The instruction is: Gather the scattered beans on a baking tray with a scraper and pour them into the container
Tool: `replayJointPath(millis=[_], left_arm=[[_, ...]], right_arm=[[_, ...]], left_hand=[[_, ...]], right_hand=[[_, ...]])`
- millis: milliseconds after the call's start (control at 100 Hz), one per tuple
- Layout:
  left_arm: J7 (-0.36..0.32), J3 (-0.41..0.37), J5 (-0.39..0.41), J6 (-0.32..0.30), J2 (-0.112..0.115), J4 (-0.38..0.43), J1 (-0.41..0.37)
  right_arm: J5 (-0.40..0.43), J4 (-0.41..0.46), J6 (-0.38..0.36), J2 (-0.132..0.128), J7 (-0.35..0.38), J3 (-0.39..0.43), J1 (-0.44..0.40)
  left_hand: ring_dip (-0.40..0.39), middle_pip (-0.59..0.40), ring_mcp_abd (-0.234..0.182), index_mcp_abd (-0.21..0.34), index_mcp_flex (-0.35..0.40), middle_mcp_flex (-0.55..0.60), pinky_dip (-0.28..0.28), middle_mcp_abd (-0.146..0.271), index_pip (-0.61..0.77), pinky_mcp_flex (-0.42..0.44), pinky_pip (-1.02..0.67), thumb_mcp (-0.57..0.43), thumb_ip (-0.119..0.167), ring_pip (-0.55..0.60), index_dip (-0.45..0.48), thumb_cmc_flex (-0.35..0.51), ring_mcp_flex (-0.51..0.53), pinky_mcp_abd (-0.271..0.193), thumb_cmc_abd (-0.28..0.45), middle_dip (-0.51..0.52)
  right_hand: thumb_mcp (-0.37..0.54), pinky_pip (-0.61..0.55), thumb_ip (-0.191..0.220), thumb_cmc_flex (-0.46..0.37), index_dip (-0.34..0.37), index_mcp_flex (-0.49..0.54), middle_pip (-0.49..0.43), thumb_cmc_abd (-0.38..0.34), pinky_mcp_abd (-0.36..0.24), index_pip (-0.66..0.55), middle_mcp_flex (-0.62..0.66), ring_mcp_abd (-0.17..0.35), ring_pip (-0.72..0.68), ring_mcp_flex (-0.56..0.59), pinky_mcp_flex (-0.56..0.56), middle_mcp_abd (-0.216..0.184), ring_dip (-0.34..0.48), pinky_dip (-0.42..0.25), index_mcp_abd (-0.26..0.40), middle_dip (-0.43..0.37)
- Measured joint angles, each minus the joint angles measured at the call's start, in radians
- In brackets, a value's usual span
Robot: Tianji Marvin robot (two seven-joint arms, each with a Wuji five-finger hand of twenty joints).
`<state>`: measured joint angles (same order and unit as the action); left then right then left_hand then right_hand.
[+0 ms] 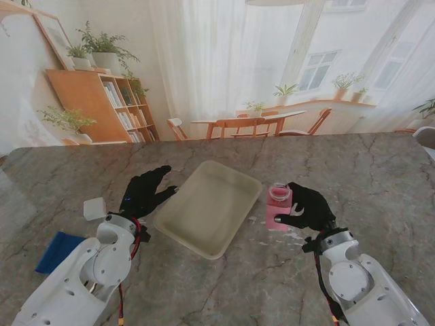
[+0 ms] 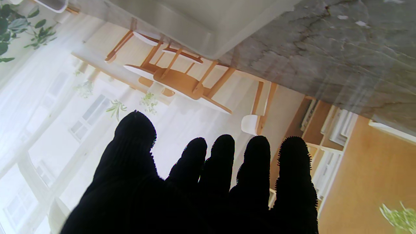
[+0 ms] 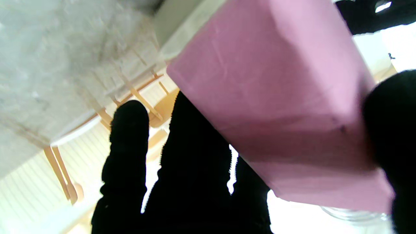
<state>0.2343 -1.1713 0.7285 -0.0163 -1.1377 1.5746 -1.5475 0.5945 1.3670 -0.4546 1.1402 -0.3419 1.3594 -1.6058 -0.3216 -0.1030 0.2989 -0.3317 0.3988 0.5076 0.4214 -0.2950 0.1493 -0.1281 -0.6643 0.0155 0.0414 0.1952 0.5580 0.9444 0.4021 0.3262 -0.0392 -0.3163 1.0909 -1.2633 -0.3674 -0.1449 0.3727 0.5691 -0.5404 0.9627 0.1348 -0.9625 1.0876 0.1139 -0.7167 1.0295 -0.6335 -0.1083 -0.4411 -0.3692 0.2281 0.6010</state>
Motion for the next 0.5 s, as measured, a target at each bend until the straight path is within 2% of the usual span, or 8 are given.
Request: replayJointPath(millis=[170, 310, 410, 500], left_arm=[[0.018, -0.055, 0.042, 0.034, 0.0, 0.06, -0.061], [0.014, -0.135, 0.087, 0.055, -0.001, 0.128, -0.131], [-0.053, -0.212, 0.117, 0.055, 0.003, 0.181, -0.179], [-0.132, -0.283, 0.178, 0.041, 0.013, 0.216, -0.212]], right_arm=[[0.02, 0.091, 0.072, 0.011, -0.058, -0.011, -0.018], [0.059, 0.135, 0.111, 0.012, -0.106, -0.058, -0.01], [0.076, 0.142, 0.15, 0.014, -0.153, -0.109, 0.009], [0.086, 0.142, 0.174, 0.02, -0.181, -0.151, 0.031]], left_hand=[[0.0, 0.0, -0.002, 0.0, 0.01, 0.0, 0.0, 0.001, 0.011, -0.001, 0.0, 0.0, 0.0, 0.0, -0.003, -0.001, 0.0, 0.0, 0.0, 0.0], [0.0, 0.0, -0.003, 0.0, 0.01, 0.0, 0.0, 0.001, 0.011, -0.002, 0.0, 0.0, 0.0, 0.0, 0.004, -0.003, 0.001, 0.0, 0.0, 0.0], [0.0, 0.0, -0.003, 0.0, 0.01, 0.0, 0.0, 0.001, 0.011, -0.002, 0.0, 0.0, 0.0, 0.0, 0.004, -0.005, 0.001, 0.0, 0.0, 0.0], [0.0, 0.0, -0.004, 0.0, 0.008, 0.0, 0.0, 0.011, 0.011, 0.002, 0.0, 0.0, 0.0, 0.0, 0.004, -0.006, 0.001, 0.0, 0.0, 0.0]], right_hand=[[0.0, -0.001, 0.0, -0.001, -0.012, 0.01, 0.0, 0.016, 0.0, -0.009, 0.011, 0.0, -0.01, 0.003, -0.001, 0.001, -0.003, -0.01, 0.0, 0.0], [0.0, -0.001, 0.0, -0.002, -0.016, 0.011, 0.0, 0.016, 0.0, -0.012, 0.012, 0.0, -0.011, 0.003, -0.001, 0.002, -0.003, -0.01, 0.0, 0.0], [0.0, -0.001, -0.001, -0.002, -0.017, 0.011, 0.0, 0.016, 0.0, -0.013, 0.013, 0.0, -0.012, 0.003, -0.001, 0.002, -0.003, -0.01, 0.0, 0.0], [0.0, -0.001, -0.001, -0.002, -0.017, 0.011, 0.0, 0.016, 0.0, -0.014, 0.013, 0.0, -0.013, 0.003, -0.001, 0.002, -0.003, -0.01, 0.0, 0.0]])
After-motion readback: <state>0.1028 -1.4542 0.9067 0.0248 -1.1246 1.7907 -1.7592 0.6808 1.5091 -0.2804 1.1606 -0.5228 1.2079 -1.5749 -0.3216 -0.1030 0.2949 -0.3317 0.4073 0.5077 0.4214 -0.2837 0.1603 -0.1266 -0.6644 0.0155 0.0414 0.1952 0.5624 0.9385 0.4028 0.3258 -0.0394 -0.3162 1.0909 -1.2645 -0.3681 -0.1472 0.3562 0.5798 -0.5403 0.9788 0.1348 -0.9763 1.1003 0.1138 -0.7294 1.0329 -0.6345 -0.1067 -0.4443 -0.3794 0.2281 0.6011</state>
